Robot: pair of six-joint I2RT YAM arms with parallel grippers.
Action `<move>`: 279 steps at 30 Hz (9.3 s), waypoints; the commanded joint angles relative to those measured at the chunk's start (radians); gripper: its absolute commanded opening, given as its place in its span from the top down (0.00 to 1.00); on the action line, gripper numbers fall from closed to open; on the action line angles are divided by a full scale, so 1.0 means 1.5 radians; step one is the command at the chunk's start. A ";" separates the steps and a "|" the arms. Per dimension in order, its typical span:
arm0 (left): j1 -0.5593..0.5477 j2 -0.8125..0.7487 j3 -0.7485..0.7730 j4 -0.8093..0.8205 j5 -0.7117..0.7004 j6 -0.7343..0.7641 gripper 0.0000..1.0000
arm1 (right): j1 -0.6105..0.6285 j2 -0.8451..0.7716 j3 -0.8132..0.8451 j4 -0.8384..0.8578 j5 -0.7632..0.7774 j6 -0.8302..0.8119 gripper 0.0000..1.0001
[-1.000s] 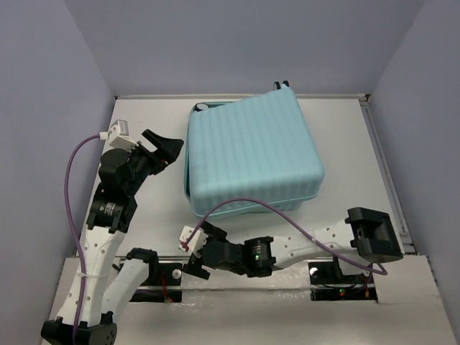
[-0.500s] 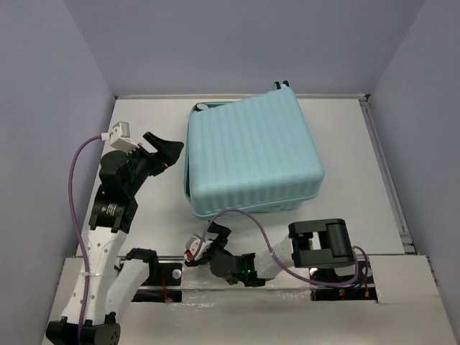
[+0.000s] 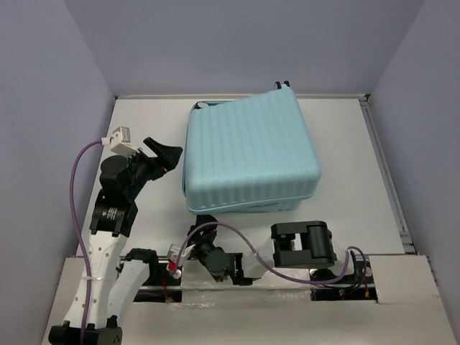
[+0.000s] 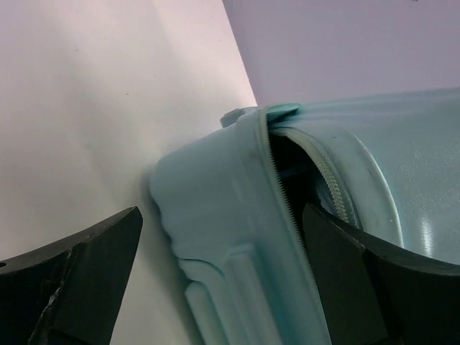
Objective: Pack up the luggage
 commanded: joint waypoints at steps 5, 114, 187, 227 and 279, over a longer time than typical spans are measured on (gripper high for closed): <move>0.010 -0.019 0.014 0.000 0.011 0.025 0.01 | -0.045 -0.152 0.097 0.357 -0.045 -0.268 0.00; -0.737 0.146 -0.261 0.191 -0.609 -0.249 0.38 | -0.656 -0.723 -0.318 -0.619 -0.757 1.078 0.90; -0.487 0.052 -0.022 0.063 -0.516 -0.027 0.28 | -0.301 -0.730 -0.259 -0.783 -0.326 1.127 0.93; -0.217 0.374 -0.218 0.425 -0.156 -0.216 0.13 | -0.839 -0.481 -0.093 -0.650 -0.760 1.049 0.90; -0.268 -0.151 0.058 -0.162 -0.050 0.077 0.53 | -0.946 -1.084 -0.525 -0.691 -0.825 1.065 0.58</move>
